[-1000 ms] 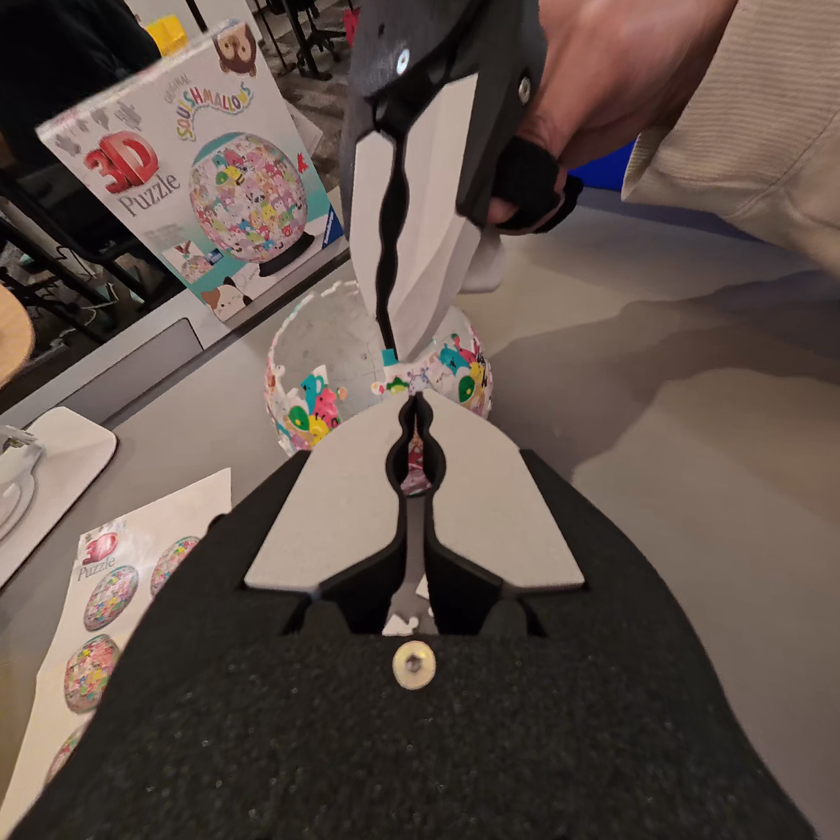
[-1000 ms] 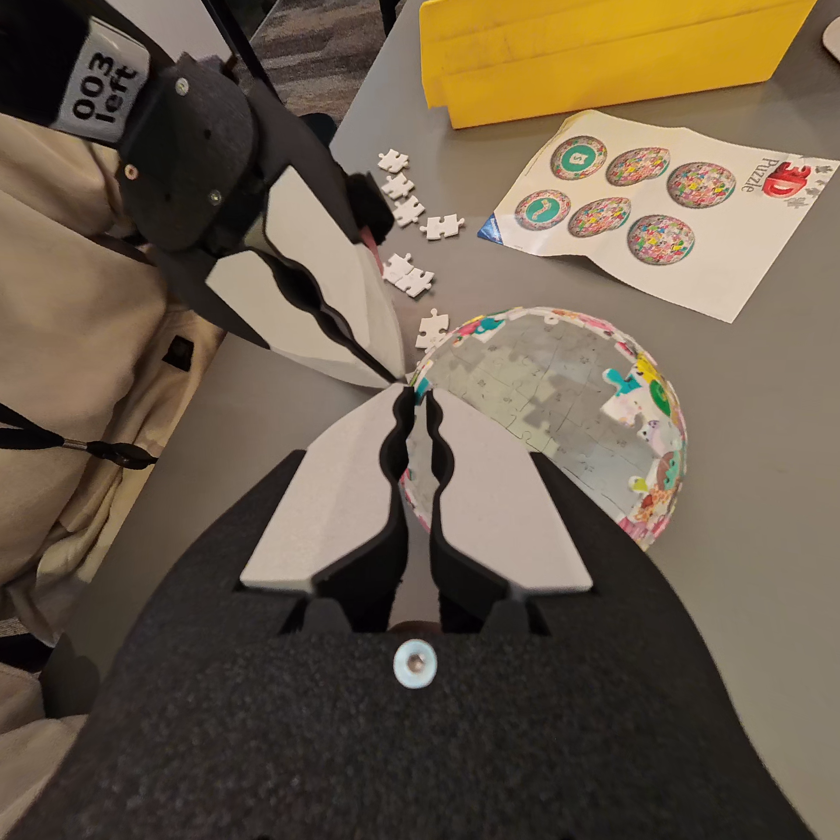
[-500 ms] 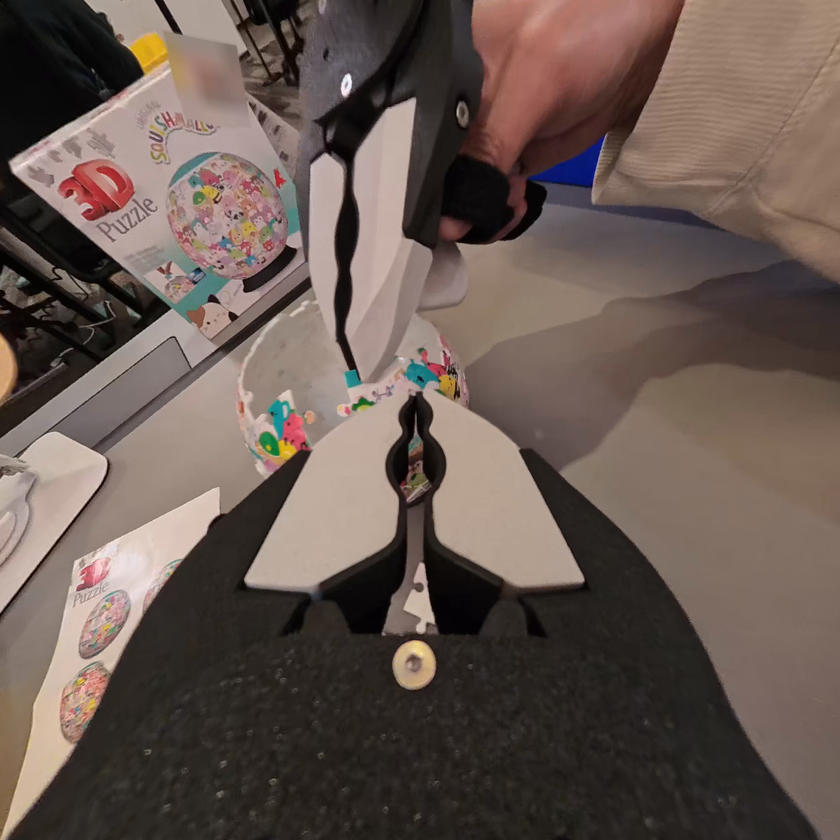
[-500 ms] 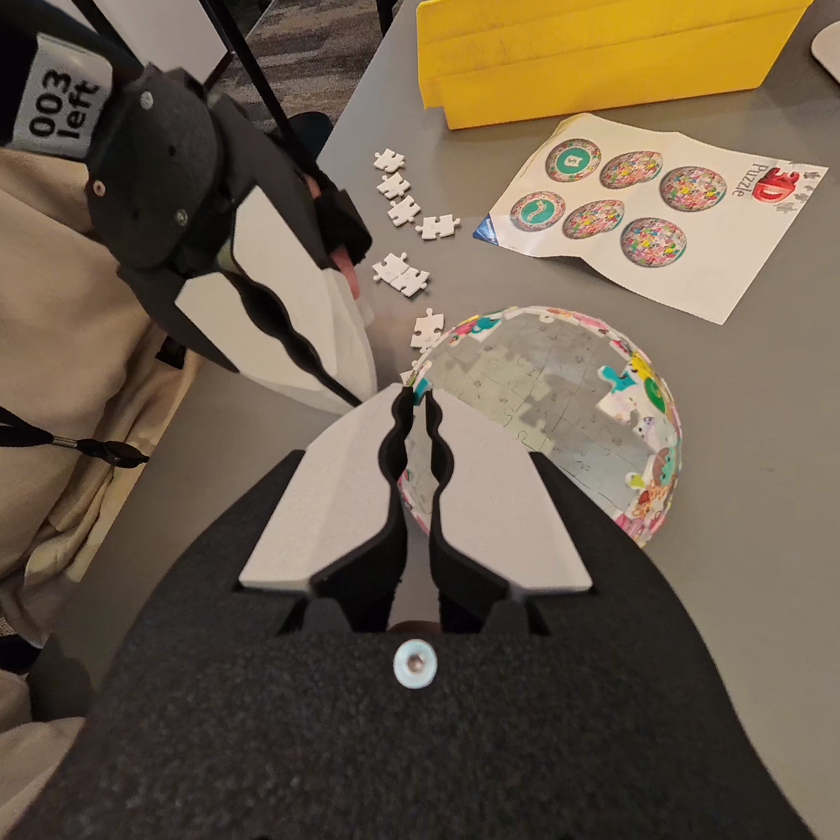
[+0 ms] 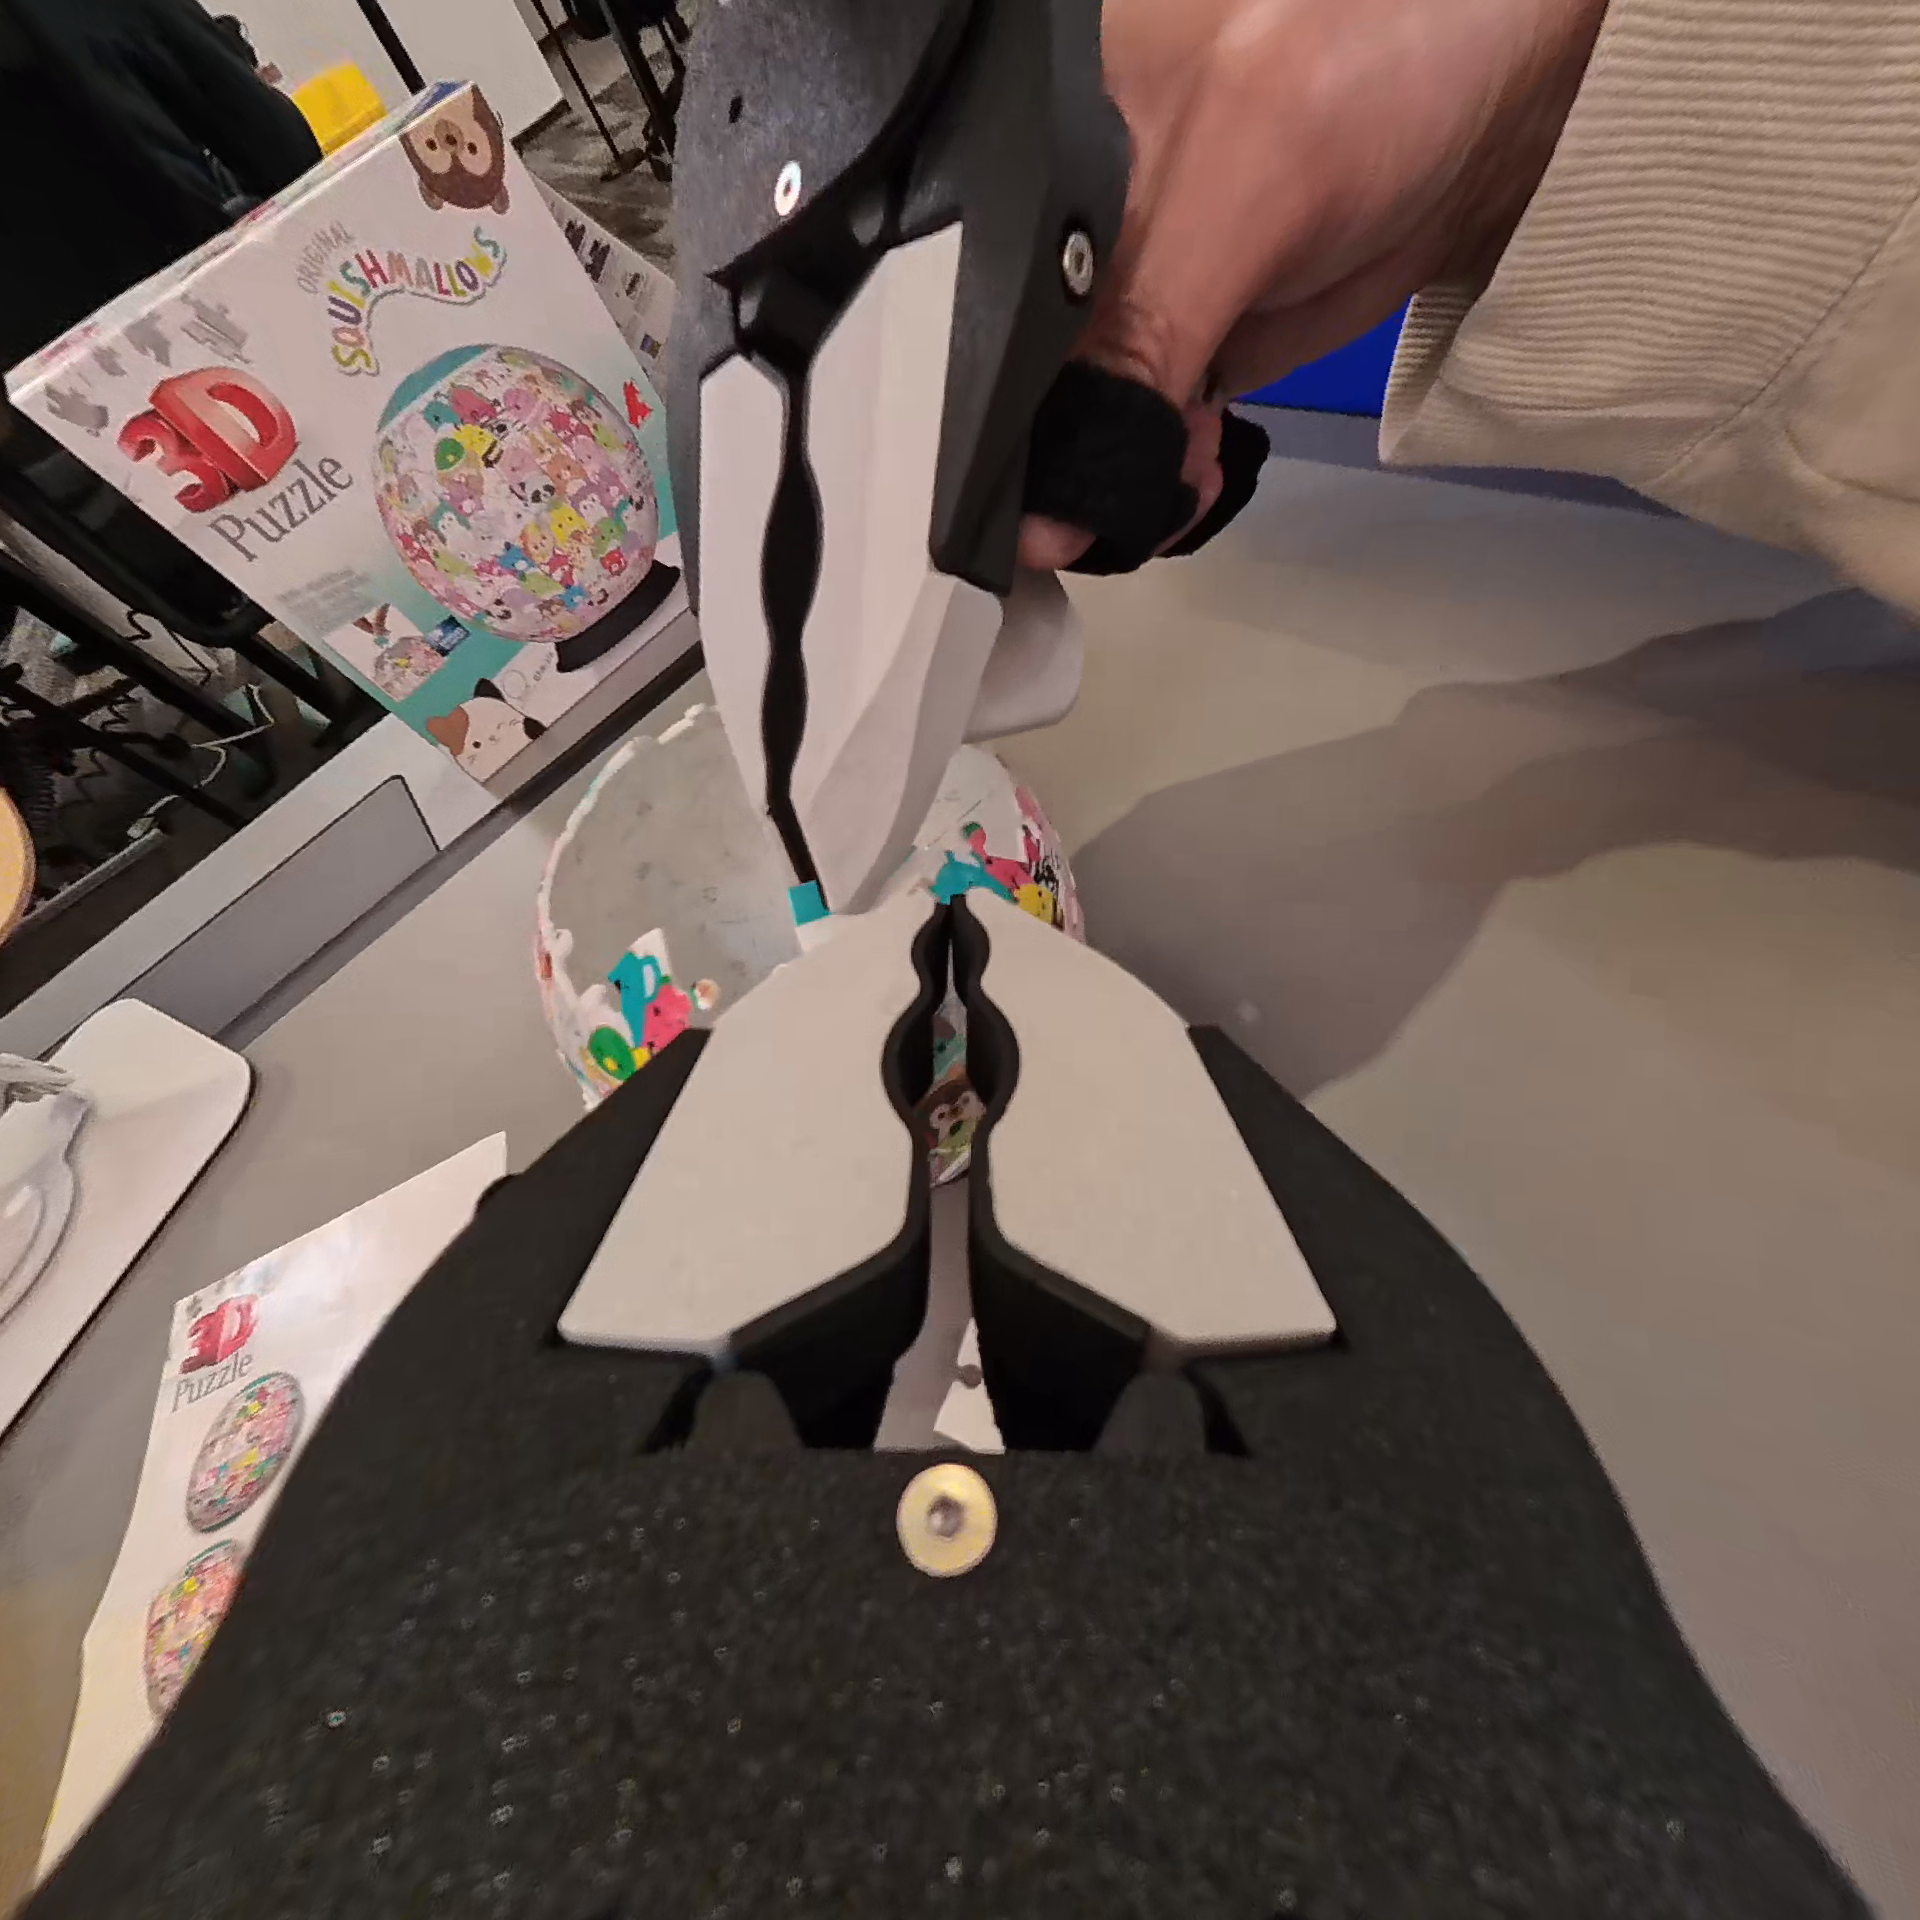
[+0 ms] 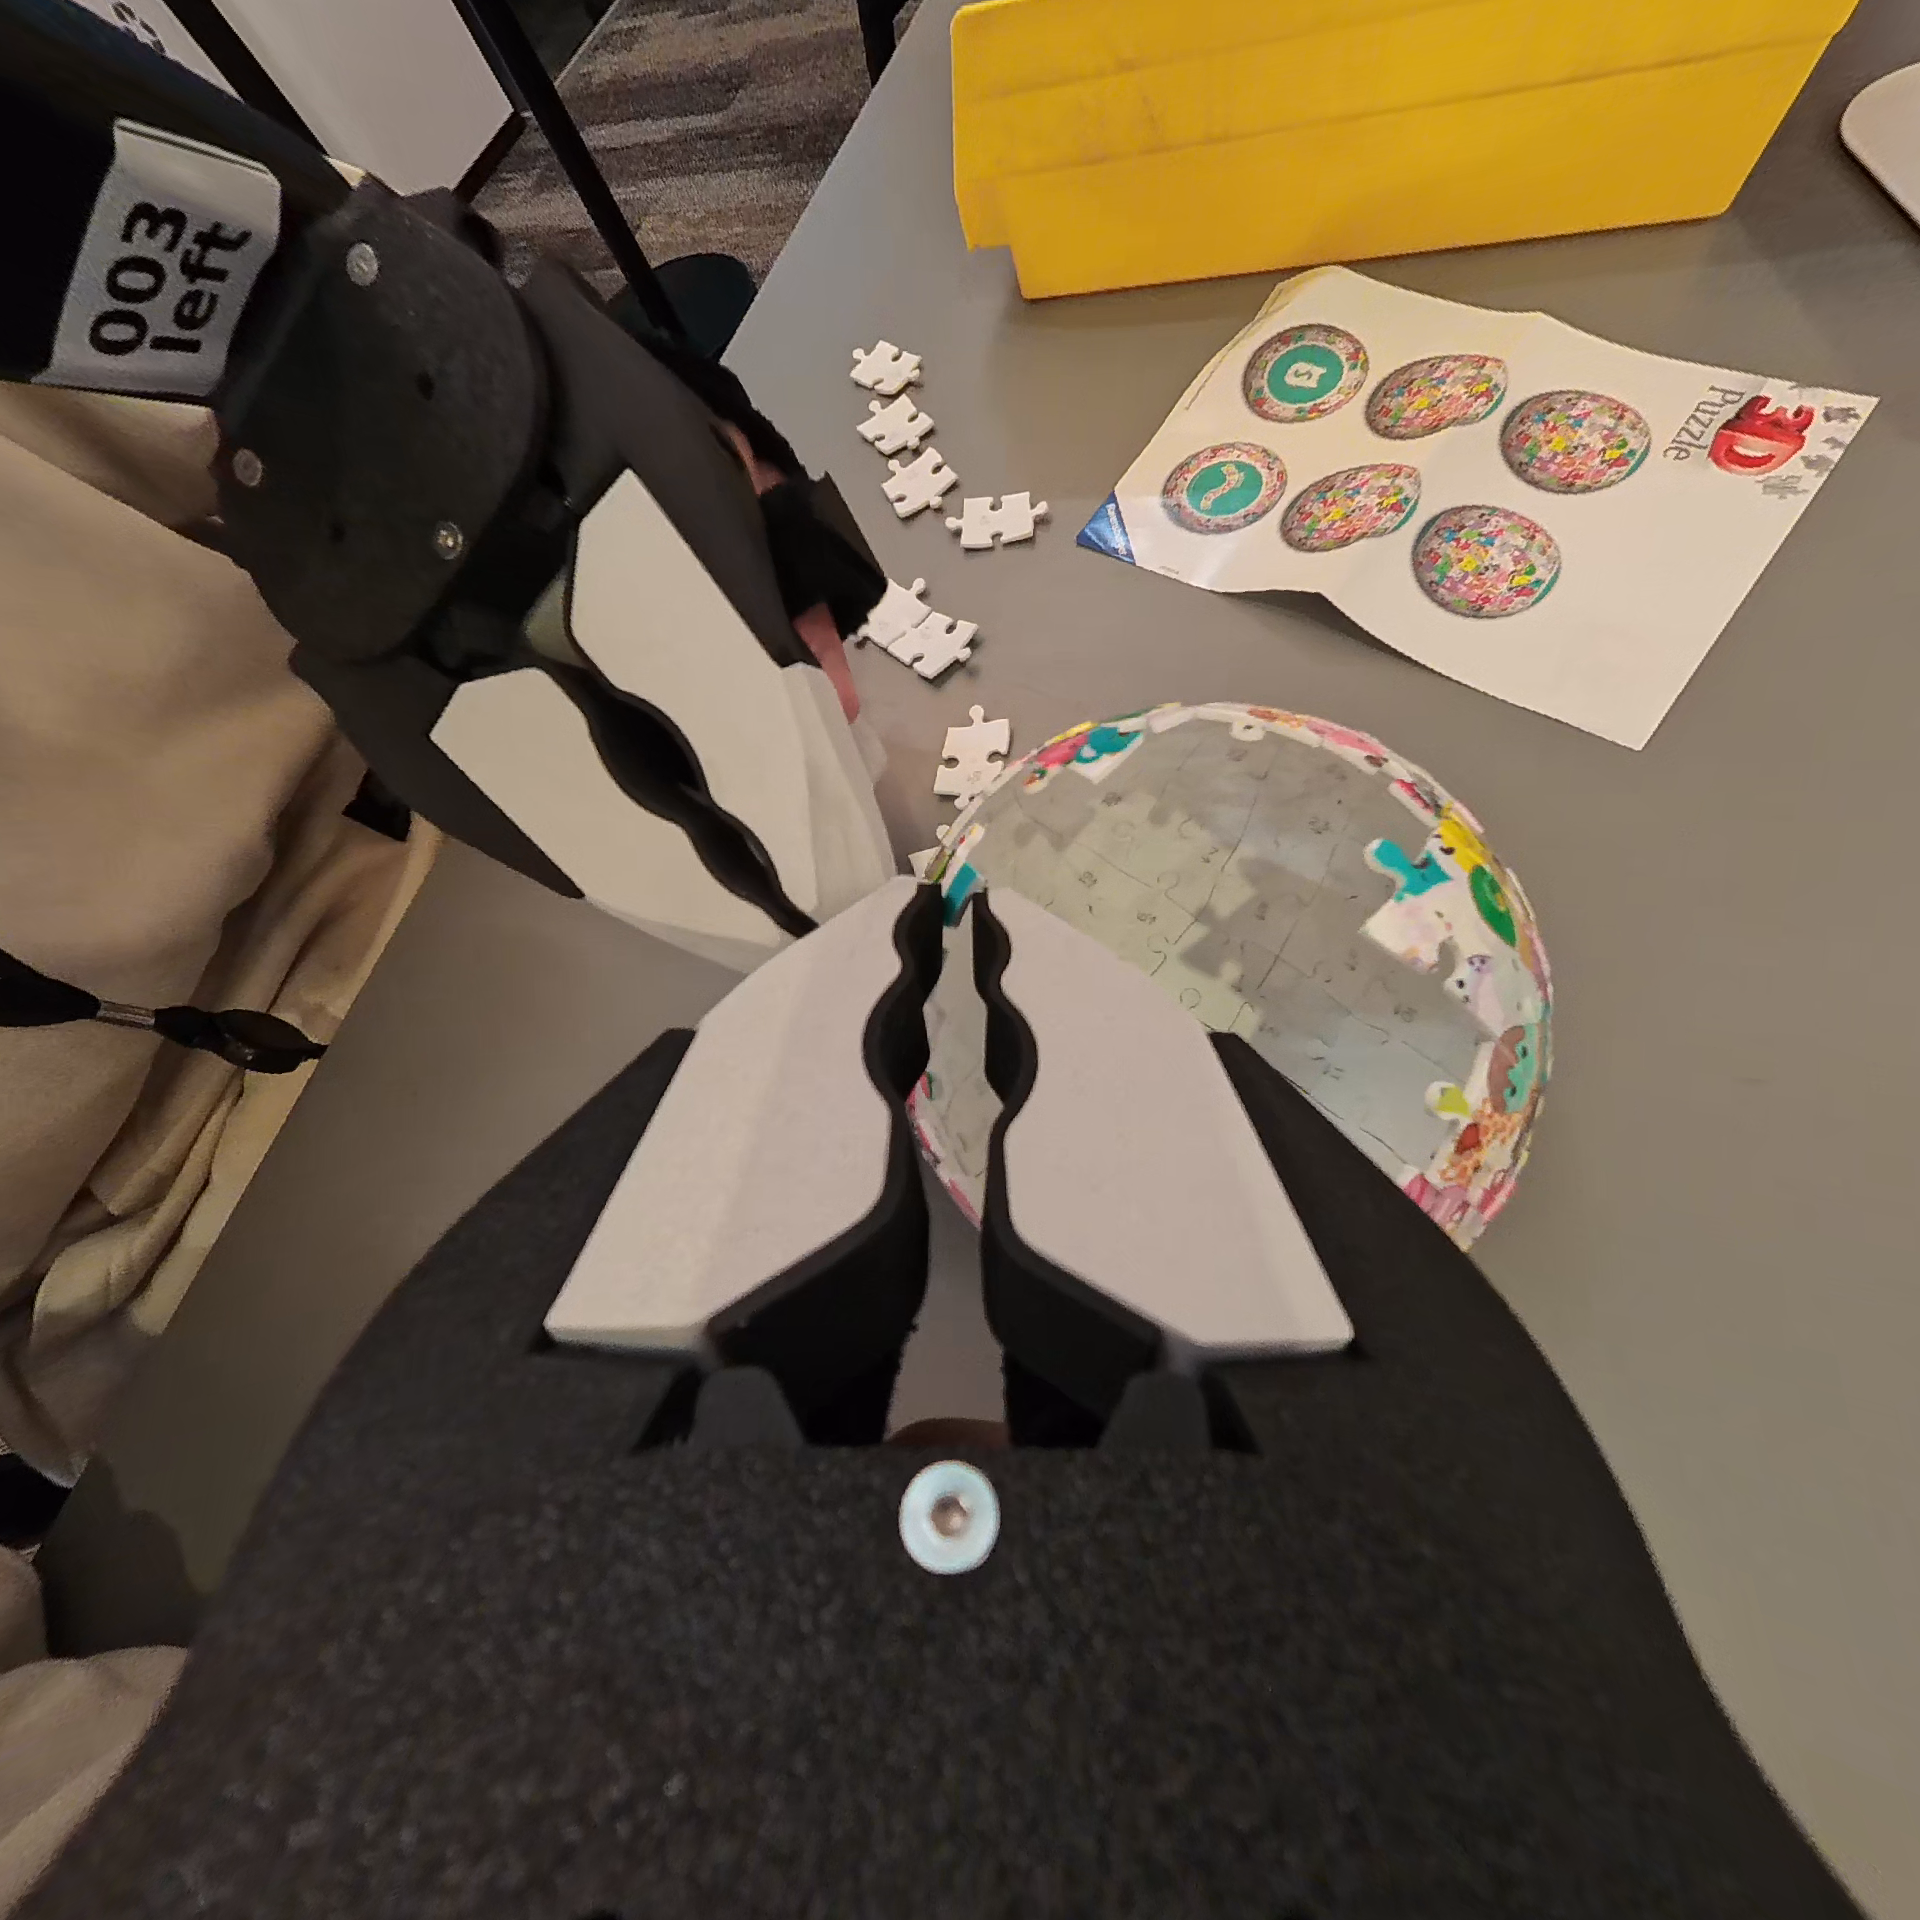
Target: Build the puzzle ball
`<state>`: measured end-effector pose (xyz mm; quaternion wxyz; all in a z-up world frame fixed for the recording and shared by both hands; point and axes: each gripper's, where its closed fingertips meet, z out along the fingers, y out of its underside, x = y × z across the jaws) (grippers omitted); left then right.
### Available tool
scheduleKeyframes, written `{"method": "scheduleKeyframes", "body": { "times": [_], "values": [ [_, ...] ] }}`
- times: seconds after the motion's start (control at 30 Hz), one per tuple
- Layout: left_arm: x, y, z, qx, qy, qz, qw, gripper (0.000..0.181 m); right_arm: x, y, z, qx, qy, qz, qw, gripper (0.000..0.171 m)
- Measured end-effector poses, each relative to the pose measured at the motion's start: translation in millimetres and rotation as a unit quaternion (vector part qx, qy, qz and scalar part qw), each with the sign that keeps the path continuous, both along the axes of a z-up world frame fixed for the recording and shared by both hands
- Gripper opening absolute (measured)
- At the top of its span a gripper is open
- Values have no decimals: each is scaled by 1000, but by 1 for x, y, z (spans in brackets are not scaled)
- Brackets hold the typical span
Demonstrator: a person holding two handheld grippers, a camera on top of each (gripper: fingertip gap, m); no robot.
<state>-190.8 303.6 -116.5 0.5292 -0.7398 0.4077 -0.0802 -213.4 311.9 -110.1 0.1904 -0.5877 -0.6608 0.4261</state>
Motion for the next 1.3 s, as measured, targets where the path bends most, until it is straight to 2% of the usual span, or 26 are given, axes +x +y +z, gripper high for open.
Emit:
{"method": "scheduleKeyframes", "body": {
  "times": [0.8, 1.3],
  "values": [
    [2, 0, -2, 18, 27, -1, 999, 0, 1, -1, -3, 7, -6, 1, 1000, 7],
    [0, -10, -3, 17, 31, -9, 999, 0, 25, -5, -10, 21, -51, 5, 998, 16]
  ]
}}
